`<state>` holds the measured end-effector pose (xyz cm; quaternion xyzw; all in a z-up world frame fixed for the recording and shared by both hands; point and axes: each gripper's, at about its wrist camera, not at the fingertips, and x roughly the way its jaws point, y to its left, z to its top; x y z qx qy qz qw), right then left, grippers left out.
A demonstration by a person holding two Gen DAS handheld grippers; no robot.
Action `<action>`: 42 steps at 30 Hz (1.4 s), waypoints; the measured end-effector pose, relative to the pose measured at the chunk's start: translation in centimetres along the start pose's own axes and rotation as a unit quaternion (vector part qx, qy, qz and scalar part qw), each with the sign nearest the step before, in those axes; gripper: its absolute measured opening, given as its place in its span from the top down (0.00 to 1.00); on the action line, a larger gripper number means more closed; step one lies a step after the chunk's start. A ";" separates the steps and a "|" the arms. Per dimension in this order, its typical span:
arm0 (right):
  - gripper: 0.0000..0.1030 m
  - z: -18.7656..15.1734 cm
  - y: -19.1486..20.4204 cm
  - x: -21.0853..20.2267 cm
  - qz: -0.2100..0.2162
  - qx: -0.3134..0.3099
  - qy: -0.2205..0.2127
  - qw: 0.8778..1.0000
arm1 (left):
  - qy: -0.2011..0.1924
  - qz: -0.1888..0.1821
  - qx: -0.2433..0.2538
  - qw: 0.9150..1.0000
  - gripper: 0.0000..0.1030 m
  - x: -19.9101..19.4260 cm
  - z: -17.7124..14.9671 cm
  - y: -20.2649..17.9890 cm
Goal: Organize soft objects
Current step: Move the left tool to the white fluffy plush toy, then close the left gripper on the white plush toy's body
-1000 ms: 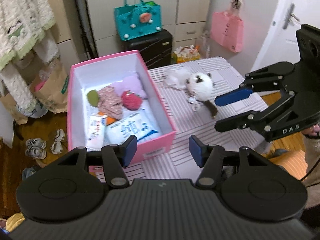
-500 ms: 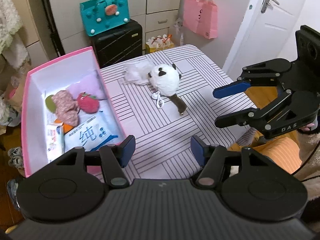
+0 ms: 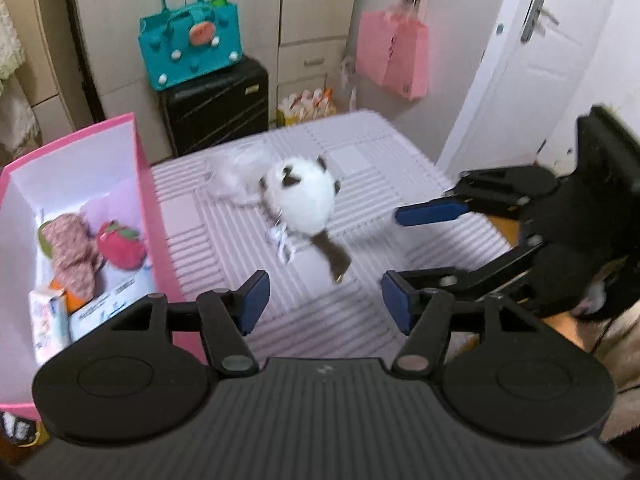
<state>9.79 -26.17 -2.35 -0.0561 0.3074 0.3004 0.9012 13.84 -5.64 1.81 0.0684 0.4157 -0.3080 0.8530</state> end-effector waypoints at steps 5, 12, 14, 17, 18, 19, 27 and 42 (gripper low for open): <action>0.35 -0.6 -1.2 1.8 -0.028 -0.016 -0.027 0.999 | -0.021 -0.003 -0.021 1.000 0.39 1.7 0.6 0.2; 0.25 -1.2 -4.2 4.0 -0.021 0.008 -0.045 0.999 | -0.034 0.021 -0.036 0.999 0.39 4.8 1.0 0.9; 0.24 -1.3 -4.8 4.5 -0.018 0.020 -0.047 0.999 | -0.038 0.020 -0.041 0.998 0.38 5.6 1.1 1.1; 0.22 -1.5 -5.4 5.6 -0.021 0.029 -0.047 0.998 | -0.045 0.015 -0.046 0.998 0.38 7.1 1.4 1.2; 0.22 -1.5 -5.5 6.0 -0.025 0.027 -0.047 0.998 | -0.049 0.017 -0.048 0.998 0.38 7.6 1.5 1.2; 0.22 -1.6 -5.7 6.3 -0.027 0.025 -0.048 0.998 | -0.053 0.020 -0.050 0.997 0.37 8.1 1.5 1.2; 0.21 -2.1 -7.1 9.0 -0.063 0.028 -0.050 0.996 | -0.086 0.032 -0.087 0.992 0.29 11.4 1.9 2.5; 0.20 -1.4 -6.7 12.2 -0.055 0.013 -0.032 0.998 | -0.093 -0.003 -0.152 0.984 0.31 15.9 1.1 4.3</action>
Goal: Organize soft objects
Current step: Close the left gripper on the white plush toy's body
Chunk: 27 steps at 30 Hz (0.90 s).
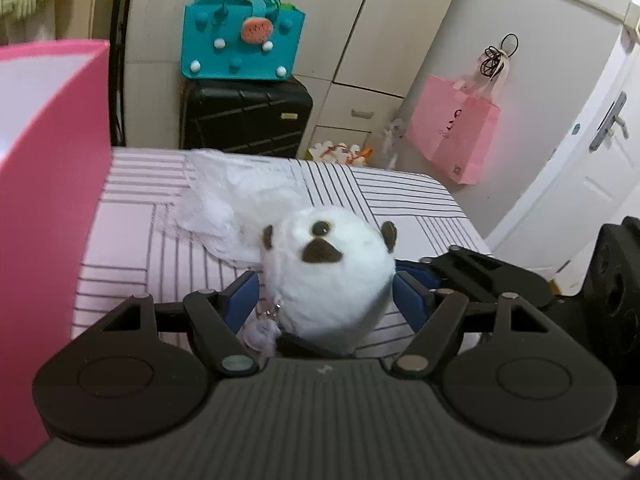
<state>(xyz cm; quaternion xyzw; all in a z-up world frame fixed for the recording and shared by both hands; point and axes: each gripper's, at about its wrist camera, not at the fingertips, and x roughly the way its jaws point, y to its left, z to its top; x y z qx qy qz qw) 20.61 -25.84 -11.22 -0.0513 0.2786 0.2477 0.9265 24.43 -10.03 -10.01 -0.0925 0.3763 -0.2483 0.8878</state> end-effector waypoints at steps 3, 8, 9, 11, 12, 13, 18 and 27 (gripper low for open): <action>0.28 -0.2 0.0 -0.1 -0.001 0.014 0.002 1.000 | 0.000 -0.005 -0.003 1.000 0.34 0.0 -0.3 0.0; 0.36 -0.3 0.3 -0.7 -0.017 0.021 0.007 1.000 | 0.002 -0.014 -0.006 1.000 0.41 -0.1 -0.6 -0.1; 0.36 -0.4 0.5 -0.9 -0.022 0.019 0.007 1.000 | 0.003 -0.016 -0.003 1.000 0.41 -0.3 -0.6 -0.3; 0.36 -0.6 1.2 -1.5 -0.032 0.016 0.003 0.999 | 0.001 -0.016 0.005 1.000 0.42 -0.7 -0.8 -0.8; 0.36 -0.7 1.5 -1.8 -0.036 0.018 0.001 0.999 | 0.002 -0.017 0.005 1.000 0.42 -1.0 -1.0 -1.0; 0.36 -0.7 1.7 -2.1 -0.039 0.022 0.001 0.999 | 0.004 -0.018 0.004 1.000 0.43 -1.2 -1.1 -1.1; 0.36 -0.9 2.5 -3.5 -0.040 0.048 0.015 0.998 | 0.021 -0.023 -0.003 0.999 0.43 -2.6 -1.9 -1.6; 0.36 -0.6 4.4 -5.6 -0.036 0.068 0.048 0.996 | 0.046 -0.030 0.006 0.998 0.43 -5.4 -2.9 -2.5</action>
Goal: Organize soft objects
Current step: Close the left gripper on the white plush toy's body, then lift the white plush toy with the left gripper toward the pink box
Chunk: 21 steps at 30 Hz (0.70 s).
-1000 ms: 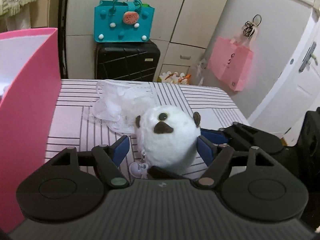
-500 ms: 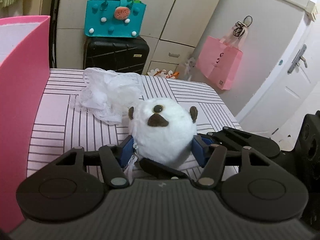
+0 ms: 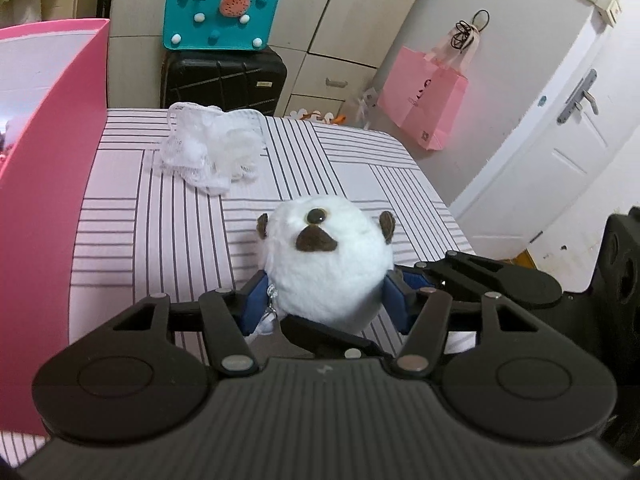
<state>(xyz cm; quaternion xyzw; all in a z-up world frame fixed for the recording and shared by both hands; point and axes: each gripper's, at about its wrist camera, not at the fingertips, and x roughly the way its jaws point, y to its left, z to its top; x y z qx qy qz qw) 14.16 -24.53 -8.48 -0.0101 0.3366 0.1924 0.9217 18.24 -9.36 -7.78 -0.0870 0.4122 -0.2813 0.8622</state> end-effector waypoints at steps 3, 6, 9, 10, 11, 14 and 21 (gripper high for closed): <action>0.36 -0.1 0.8 -0.7 -0.001 -0.003 0.009 1.000 | 0.006 -0.004 0.003 1.000 0.42 -1.0 -0.6 -0.1; 0.36 -0.1 1.5 -1.4 0.002 0.003 0.025 1.000 | 0.021 -0.007 0.002 1.000 0.42 -1.8 -0.9 -0.2; 0.36 0.0 2.1 -2.1 0.010 0.008 0.044 0.999 | 0.035 -0.011 -0.004 0.999 0.42 -2.6 -1.2 -0.2; 0.36 0.1 2.3 -2.3 0.014 0.008 0.048 0.999 | 0.038 -0.012 -0.006 0.999 0.42 -2.9 -1.3 -0.2; 0.36 0.2 2.5 -2.6 0.018 0.008 0.052 0.998 | 0.042 -0.013 -0.006 0.999 0.42 -3.3 -1.4 -0.2; 0.36 0.2 3.1 -3.3 0.033 0.003 0.062 0.998 | 0.057 -0.021 -0.010 0.998 0.43 -4.3 -1.7 0.0; 0.35 0.1 5.1 -4.9 0.079 -0.010 0.083 0.993 | 0.094 -0.031 -0.010 0.995 0.43 -7.0 -2.5 1.1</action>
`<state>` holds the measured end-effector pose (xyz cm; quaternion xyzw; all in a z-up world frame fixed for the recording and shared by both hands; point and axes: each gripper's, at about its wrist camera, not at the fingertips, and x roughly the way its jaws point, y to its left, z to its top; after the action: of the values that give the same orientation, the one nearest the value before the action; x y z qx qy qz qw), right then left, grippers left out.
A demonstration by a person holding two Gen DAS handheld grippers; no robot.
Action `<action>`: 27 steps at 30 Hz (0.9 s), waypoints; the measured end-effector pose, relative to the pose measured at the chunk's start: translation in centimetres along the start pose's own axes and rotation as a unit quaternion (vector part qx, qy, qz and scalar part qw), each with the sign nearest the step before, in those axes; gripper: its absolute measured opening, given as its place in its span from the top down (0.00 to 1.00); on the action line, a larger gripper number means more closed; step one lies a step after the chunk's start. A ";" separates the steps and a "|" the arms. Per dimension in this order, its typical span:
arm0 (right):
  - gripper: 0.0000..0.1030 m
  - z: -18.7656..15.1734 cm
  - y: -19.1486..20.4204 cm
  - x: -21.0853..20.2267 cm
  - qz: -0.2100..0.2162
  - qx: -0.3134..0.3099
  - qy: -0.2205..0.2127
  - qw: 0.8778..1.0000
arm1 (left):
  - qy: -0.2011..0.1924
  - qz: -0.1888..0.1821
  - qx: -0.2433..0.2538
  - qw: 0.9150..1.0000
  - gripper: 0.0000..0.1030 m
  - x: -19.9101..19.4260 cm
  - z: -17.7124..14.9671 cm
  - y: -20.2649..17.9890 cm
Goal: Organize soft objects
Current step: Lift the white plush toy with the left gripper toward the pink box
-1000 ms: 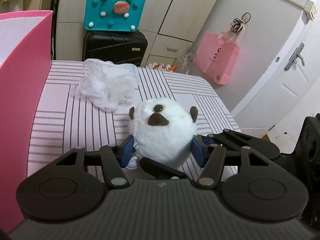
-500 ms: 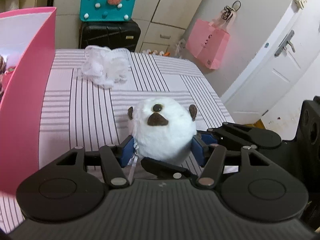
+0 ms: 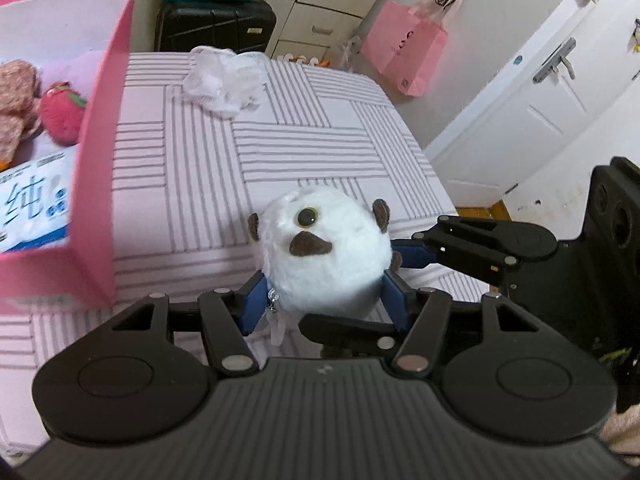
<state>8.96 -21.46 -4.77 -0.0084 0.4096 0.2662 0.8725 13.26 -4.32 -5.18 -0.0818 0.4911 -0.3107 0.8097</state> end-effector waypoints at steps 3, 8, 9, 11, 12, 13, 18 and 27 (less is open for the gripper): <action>0.35 -0.2 1.1 -0.2 0.019 -0.006 0.006 1.000 | 0.011 -0.005 -0.008 1.000 0.43 -1.2 -0.6 0.7; 0.35 0.2 3.2 -0.3 0.049 -0.019 0.019 0.998 | 0.030 -0.017 -0.047 0.998 0.43 -3.0 -1.4 2.5; 0.35 0.4 3.4 -0.2 0.056 -0.019 0.022 0.998 | 0.032 -0.018 -0.053 0.998 0.43 -3.5 -1.6 2.9; 0.35 0.7 4.3 -0.3 0.067 -0.017 0.023 0.997 | 0.031 -0.016 -0.060 0.998 0.43 -4.5 -1.9 3.4; 0.35 0.9 4.8 -0.3 0.070 -0.021 0.022 0.997 | 0.031 -0.015 -0.060 0.998 0.43 -5.1 -2.0 3.6; 0.35 1.0 5.4 -0.4 0.071 -0.028 0.021 0.997 | 0.030 -0.013 -0.061 0.998 0.43 -5.6 -2.2 3.7; 0.35 2.5 8.1 -0.6 0.080 -0.064 0.012 0.995 | 0.012 0.011 -0.049 0.999 0.43 -8.6 -2.6 3.9; 0.35 5.9 11.4 -1.3 0.090 -0.110 -0.027 0.990 | -0.053 0.044 -0.028 0.997 0.43 -13.8 -2.1 4.2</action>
<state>7.07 -10.95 2.37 -0.0601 0.3531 0.3867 0.8498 8.80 7.40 2.25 -0.0994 0.4589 -0.2558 0.8450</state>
